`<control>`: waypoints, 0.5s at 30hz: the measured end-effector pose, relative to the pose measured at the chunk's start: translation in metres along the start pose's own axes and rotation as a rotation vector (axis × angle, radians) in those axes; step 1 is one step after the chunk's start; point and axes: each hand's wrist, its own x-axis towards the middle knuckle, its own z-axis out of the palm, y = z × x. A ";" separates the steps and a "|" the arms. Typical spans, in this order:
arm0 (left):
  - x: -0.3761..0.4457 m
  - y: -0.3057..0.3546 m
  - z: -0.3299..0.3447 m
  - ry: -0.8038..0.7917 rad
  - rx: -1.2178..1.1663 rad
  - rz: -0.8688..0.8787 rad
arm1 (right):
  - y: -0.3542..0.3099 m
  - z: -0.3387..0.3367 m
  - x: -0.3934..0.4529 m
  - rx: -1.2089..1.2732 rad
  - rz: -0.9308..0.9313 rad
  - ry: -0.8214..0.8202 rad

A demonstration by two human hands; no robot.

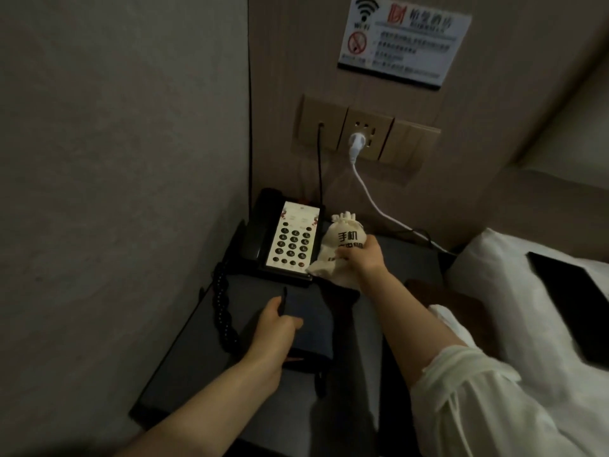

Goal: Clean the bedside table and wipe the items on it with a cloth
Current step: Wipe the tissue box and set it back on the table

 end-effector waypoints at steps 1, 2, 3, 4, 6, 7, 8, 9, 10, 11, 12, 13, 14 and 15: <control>0.002 -0.002 0.001 -0.007 0.000 0.002 | 0.001 0.003 0.004 0.000 -0.014 -0.006; 0.003 -0.003 0.003 -0.014 0.001 0.003 | 0.003 0.006 0.007 0.006 -0.015 -0.014; 0.004 -0.004 0.003 -0.018 0.002 0.002 | 0.004 0.008 0.011 0.017 -0.008 -0.028; 0.006 -0.005 0.004 -0.020 0.005 -0.001 | 0.006 0.009 0.014 0.030 0.005 -0.048; 0.005 -0.007 0.003 -0.023 0.017 -0.007 | 0.008 0.010 0.016 0.026 0.030 -0.084; 0.005 -0.007 0.002 -0.023 0.022 -0.010 | 0.009 0.010 0.016 0.015 0.035 -0.093; 0.004 -0.007 0.001 -0.020 0.027 -0.011 | 0.009 0.009 0.015 -0.003 0.034 -0.089; 0.002 -0.007 0.000 -0.016 0.028 -0.011 | 0.008 0.008 0.013 -0.032 0.026 -0.080; 0.001 -0.007 -0.001 -0.010 0.027 -0.011 | 0.007 0.007 0.012 -0.059 0.016 -0.075; 0.000 -0.006 -0.002 -0.002 0.025 -0.012 | 0.006 0.005 0.009 -0.064 0.006 -0.082; -0.003 -0.005 -0.003 0.004 0.024 -0.013 | 0.003 0.003 0.005 -0.039 -0.004 -0.099; -0.005 -0.004 -0.003 0.009 0.024 -0.015 | 0.002 0.001 0.001 -0.007 -0.009 -0.117; -0.008 -0.003 -0.003 0.011 0.024 -0.018 | 0.000 -0.002 -0.003 0.017 -0.010 -0.128; -0.011 -0.002 -0.004 0.011 0.029 -0.020 | -0.002 -0.005 -0.007 0.028 -0.010 -0.130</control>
